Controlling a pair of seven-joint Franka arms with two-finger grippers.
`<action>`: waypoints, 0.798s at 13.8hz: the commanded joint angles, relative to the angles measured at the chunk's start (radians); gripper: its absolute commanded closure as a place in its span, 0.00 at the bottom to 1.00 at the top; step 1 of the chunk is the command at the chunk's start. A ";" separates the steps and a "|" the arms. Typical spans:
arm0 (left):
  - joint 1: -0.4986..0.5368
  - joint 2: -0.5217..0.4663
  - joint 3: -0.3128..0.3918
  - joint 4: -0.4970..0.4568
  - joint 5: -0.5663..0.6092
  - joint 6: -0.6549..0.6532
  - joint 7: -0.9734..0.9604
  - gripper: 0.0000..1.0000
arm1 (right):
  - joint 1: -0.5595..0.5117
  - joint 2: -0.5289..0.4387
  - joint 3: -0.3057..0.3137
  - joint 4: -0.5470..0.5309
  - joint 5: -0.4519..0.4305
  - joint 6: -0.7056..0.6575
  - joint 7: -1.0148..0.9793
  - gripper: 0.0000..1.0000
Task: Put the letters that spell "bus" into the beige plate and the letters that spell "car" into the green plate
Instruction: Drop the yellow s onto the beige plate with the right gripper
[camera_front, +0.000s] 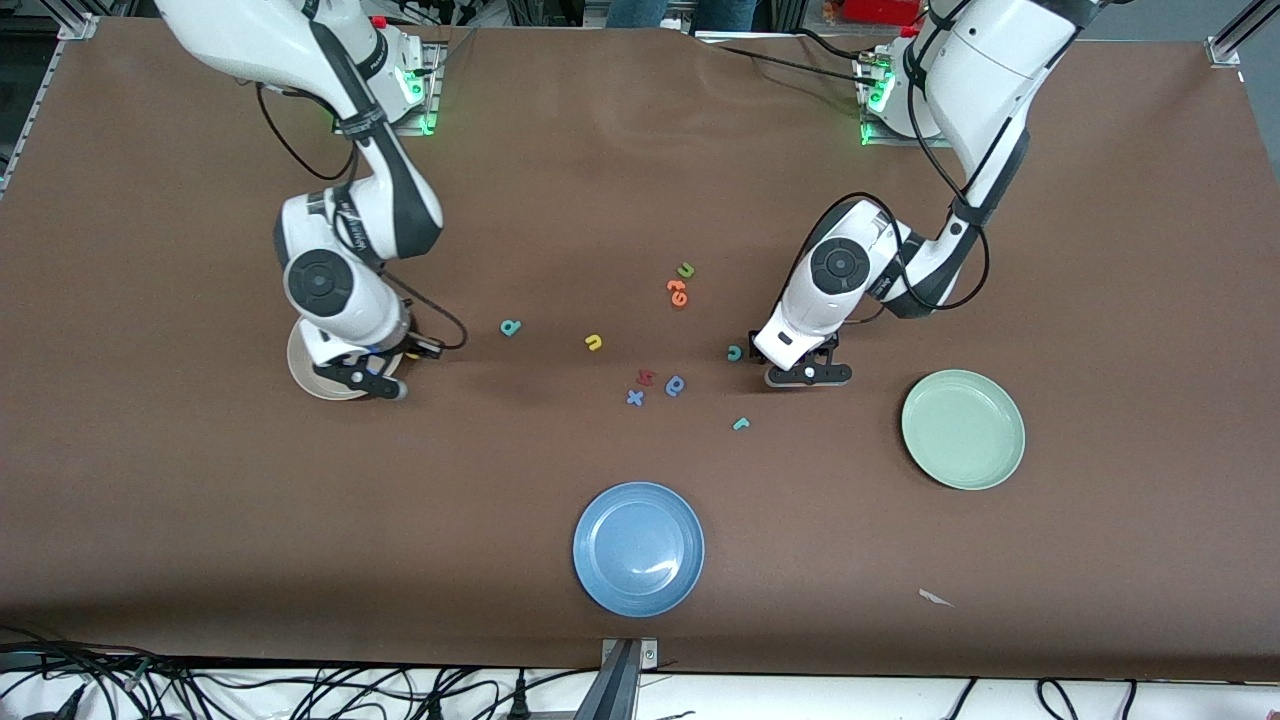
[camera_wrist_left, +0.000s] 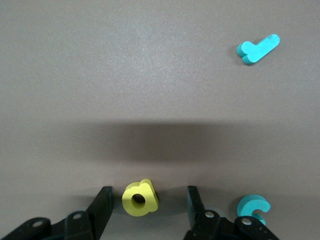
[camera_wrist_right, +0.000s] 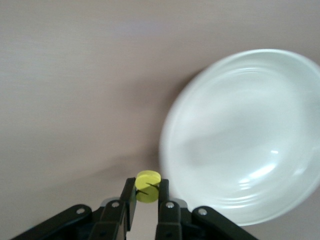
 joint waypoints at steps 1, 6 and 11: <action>0.002 -0.013 -0.002 -0.023 0.039 -0.004 -0.029 0.44 | 0.002 -0.094 -0.083 -0.155 0.001 0.023 -0.166 0.87; 0.007 -0.010 -0.002 -0.026 0.039 -0.004 -0.025 0.58 | -0.014 -0.028 -0.117 -0.177 0.001 0.067 -0.283 0.84; 0.010 -0.006 -0.002 -0.026 0.039 -0.006 -0.020 0.66 | -0.017 -0.031 -0.114 -0.154 0.001 0.052 -0.271 0.01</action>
